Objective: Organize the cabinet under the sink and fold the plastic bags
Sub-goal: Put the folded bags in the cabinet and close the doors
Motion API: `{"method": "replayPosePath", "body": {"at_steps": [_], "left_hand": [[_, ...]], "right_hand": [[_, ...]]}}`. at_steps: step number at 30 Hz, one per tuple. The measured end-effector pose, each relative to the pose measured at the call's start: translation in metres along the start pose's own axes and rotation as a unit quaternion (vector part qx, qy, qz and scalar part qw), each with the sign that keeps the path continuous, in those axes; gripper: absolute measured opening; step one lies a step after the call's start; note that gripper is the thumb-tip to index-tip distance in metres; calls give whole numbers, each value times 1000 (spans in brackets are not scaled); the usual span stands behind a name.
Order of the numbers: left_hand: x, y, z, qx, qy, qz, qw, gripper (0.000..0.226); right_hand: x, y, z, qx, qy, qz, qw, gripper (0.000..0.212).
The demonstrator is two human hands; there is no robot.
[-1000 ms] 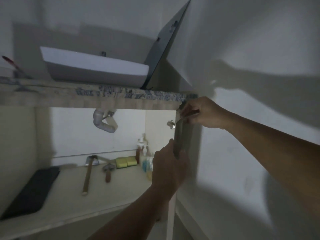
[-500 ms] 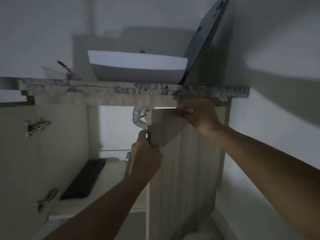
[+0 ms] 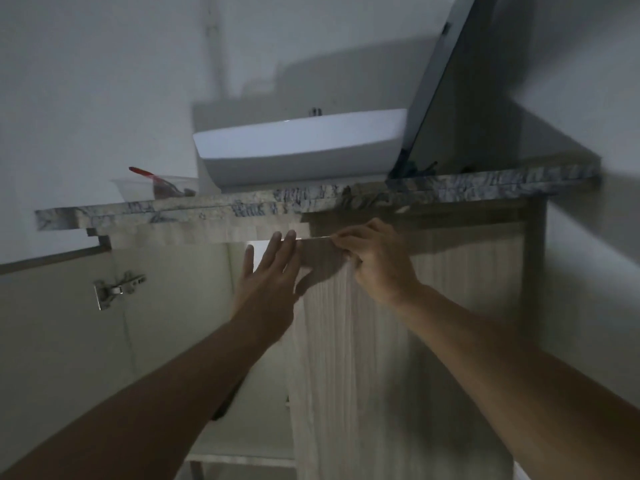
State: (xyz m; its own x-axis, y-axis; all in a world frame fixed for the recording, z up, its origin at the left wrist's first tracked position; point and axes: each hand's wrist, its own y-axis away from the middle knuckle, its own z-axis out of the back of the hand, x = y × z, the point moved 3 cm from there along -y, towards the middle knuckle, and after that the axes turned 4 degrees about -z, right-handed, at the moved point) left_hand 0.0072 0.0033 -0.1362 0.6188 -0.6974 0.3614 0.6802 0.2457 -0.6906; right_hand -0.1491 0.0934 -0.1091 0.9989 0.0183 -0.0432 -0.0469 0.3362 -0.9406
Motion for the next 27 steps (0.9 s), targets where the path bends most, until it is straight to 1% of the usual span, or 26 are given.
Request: {"method": "replayPosePath", "body": {"at_steps": [1, 2, 3, 5, 6, 9, 12, 14, 17, 19, 23, 25, 27], "left_hand": [[0, -5, -6, 41, 8, 10, 999, 86], [-1, -9, -9, 76, 13, 22, 997, 90], [-1, -13, -12, 100, 12, 31, 994, 92], [-5, -19, -17, 121, 18, 44, 992, 96], [-5, -20, -22, 130, 27, 49, 990, 97], [-8, -21, -33, 184, 39, 47, 981, 102], [-13, -23, -38, 245, 70, 41, 966, 102], [-15, -25, -40, 261, 96, 43, 960, 102], [-11, -25, -39, 272, 113, 37, 955, 104], [-7, -26, -33, 286, 130, 32, 949, 101], [7, -15, -13, 301, 132, 27, 944, 78], [25, 1, -7, 312, 149, 57, 937, 70], [53, 23, 2, 325, 164, 95, 927, 68]], "right_hand": [[-2, -1, -5, -5, 15, 6, 1000, 16], [-6, -2, -11, -7, 24, 9, 1000, 18], [-9, -4, -16, 0, 30, 6, 1000, 25], [-19, -6, -26, 13, 35, 5, 999, 37], [-22, -5, -30, 18, 38, 6, 999, 39], [-23, -4, -35, 21, 43, 0, 999, 30], [-20, -3, -32, 6, 6, -44, 999, 18], [-19, -4, -30, -8, 1, -65, 998, 21], [-21, -10, -34, -7, 86, -44, 995, 31], [-20, -12, -36, 27, 100, -53, 993, 28], [-7, -21, -31, 130, 154, -103, 974, 14], [6, -29, -29, 153, 173, -114, 966, 11], [28, -33, -36, 156, 159, -97, 970, 12]]}}
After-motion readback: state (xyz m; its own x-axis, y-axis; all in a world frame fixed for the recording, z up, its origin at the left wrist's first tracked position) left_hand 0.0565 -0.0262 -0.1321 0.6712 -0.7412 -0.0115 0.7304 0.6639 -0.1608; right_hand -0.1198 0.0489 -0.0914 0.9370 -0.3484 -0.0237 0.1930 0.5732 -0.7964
